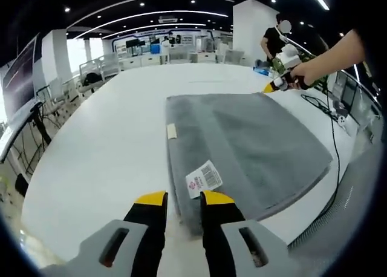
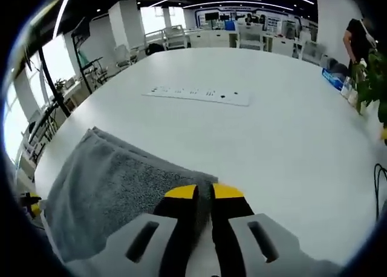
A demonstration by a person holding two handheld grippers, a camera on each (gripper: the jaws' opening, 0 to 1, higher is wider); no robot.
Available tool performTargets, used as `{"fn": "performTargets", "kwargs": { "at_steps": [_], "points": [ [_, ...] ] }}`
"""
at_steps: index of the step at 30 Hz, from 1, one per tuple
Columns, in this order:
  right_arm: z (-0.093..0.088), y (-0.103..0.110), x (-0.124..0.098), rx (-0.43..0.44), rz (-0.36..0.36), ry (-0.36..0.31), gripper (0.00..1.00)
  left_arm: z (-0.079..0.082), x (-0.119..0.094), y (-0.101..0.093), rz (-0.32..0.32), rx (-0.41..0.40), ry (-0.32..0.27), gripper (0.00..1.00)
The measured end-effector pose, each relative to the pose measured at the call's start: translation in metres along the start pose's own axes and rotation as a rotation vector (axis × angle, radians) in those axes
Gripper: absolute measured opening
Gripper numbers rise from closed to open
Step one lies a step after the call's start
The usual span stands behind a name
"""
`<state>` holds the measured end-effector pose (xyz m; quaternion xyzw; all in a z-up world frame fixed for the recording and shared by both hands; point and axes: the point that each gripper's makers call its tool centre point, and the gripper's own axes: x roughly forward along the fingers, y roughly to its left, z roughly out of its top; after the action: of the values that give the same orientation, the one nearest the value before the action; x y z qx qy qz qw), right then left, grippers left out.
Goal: Fold the towel on the table until its edges align and the towel forms a compact rectangular stack.
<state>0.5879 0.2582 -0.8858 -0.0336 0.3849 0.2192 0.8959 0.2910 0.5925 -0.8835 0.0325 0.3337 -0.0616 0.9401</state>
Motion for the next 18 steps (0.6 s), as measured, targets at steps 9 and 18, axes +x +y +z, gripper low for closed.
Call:
{"fn": "performTargets", "kwargs": {
  "at_steps": [9, 18],
  "points": [
    [-0.001, -0.009, -0.011, 0.023, 0.010, -0.015, 0.11, 0.005, -0.002, -0.007, -0.027, -0.026, -0.021, 0.24],
    [0.001, 0.004, -0.026, 0.022, 0.079, -0.051, 0.22, -0.003, -0.005, -0.010, -0.045, -0.037, -0.013, 0.37]
  ]
}}
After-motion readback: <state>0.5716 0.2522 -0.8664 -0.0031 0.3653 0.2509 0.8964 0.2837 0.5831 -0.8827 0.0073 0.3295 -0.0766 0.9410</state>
